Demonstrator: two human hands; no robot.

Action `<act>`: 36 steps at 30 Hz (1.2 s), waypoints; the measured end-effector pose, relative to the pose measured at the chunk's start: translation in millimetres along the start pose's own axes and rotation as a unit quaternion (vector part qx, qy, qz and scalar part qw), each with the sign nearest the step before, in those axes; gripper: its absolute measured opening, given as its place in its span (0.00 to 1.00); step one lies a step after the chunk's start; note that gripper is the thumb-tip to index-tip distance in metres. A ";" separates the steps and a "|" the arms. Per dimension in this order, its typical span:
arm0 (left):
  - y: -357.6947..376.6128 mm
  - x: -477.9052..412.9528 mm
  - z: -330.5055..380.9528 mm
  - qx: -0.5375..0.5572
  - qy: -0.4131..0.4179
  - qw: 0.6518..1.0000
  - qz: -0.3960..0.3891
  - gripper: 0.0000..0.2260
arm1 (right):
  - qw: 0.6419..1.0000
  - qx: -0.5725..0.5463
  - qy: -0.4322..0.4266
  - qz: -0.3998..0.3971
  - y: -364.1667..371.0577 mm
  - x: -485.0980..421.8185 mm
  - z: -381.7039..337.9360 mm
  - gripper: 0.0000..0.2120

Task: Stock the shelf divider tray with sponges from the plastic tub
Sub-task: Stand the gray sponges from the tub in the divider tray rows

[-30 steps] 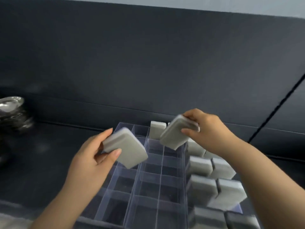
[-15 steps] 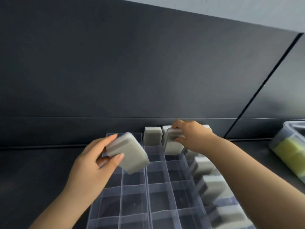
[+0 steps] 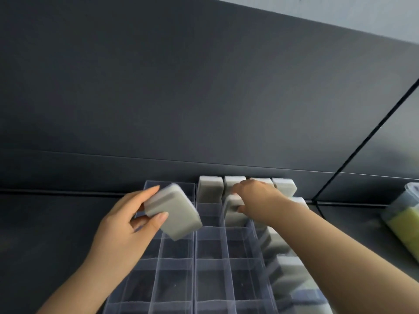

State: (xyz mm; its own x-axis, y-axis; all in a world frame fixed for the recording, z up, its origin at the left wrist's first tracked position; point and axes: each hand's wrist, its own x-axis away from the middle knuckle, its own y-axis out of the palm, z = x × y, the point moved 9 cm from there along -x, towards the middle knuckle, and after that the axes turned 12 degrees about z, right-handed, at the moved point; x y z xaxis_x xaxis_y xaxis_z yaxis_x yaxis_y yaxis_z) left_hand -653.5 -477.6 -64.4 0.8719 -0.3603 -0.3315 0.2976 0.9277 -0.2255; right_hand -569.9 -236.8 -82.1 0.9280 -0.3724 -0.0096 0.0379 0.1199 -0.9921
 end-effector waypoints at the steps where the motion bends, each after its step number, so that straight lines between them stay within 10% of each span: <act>1: 3.3 -0.5 3.9 -0.008 0.015 1.000 0.001 0.23 | 1.000 -0.002 -0.004 0.000 -0.3 -0.4 0.1 0.16; 36: 127.6 -37.5 -7.8 -0.250 0.097 0.945 -0.188 0.21 | 0.999 -0.043 -0.010 -0.007 -0.7 12.0 6.9 0.19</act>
State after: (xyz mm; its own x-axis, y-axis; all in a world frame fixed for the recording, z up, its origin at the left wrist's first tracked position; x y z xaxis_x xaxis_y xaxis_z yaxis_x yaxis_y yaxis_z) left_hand -651.3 -346.5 -88.0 0.6389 -0.7118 -0.2919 0.3096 0.5852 -0.7494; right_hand -556.2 -235.0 -80.7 0.9347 -0.3554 0.0060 0.0196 0.0349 -0.9992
